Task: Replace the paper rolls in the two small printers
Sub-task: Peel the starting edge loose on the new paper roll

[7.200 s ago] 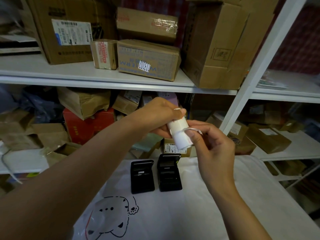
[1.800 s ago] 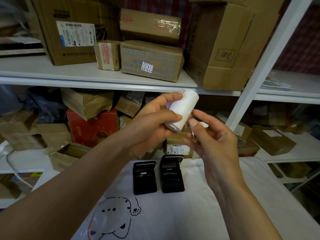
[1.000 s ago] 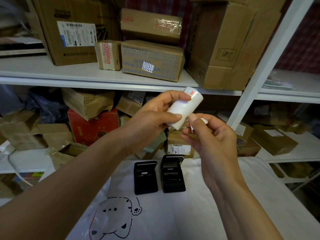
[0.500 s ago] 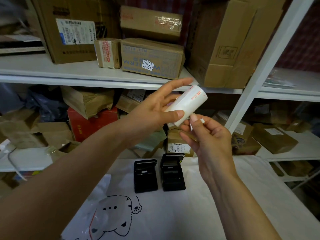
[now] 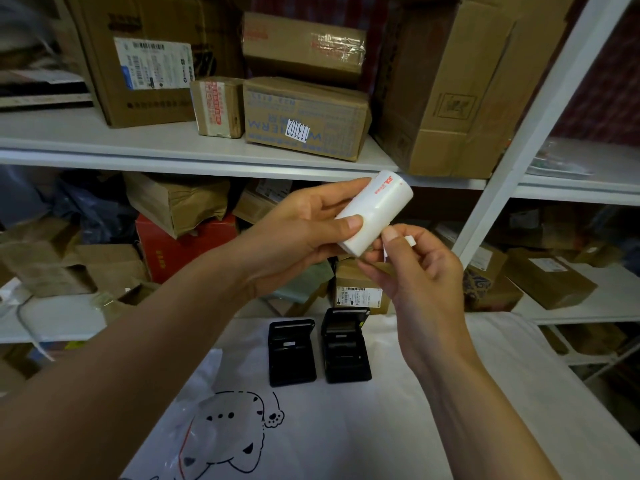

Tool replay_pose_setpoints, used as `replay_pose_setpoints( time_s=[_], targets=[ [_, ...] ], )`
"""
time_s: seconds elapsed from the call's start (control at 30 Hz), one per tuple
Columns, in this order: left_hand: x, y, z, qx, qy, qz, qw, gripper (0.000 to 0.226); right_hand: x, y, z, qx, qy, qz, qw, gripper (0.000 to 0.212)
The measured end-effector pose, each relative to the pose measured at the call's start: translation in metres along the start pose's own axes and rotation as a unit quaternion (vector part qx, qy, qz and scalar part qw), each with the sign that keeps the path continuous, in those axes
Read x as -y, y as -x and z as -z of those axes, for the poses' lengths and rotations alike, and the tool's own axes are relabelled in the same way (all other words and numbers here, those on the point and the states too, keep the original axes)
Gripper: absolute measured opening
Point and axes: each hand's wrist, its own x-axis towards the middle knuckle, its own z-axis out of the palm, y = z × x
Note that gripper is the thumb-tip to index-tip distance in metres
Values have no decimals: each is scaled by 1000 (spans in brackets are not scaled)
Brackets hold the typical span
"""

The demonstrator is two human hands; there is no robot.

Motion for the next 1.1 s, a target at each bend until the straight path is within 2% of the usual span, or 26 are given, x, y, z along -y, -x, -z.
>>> replay_pose_setpoints(
  time_s=[0.2, 0.37, 0.47, 0.7, 0.87, 1.03, 1.1],
  targets=[
    [2, -3, -7, -44, -25, -15, 999, 51, 7, 3, -1, 1, 33, 36, 999, 16],
    [0, -4, -6, -66, -48, -38, 996, 55, 6, 4, 4, -19, 49, 25, 998, 24],
    [-1, -3, -6, -70, -67, -50, 994, 59, 6, 4, 6, -36, 26, 3, 999, 30],
    [-6, 0, -14, -54, -85, -75, 992, 53, 7, 3, 2, -48, -49, -31, 997, 35],
    [-10, 0, -19, -61, -132, -109, 983, 53, 6, 2, 3, -71, -45, 2, 996, 29],
    [-10, -3, -22, -90, -209, -143, 963, 54, 2, 2, 2, -87, -17, 1, 996, 6],
    [-7, -5, -22, -109, -231, -150, 955, 48, 1, 3, 1, -76, -19, -4, 997, 8]
  ],
)
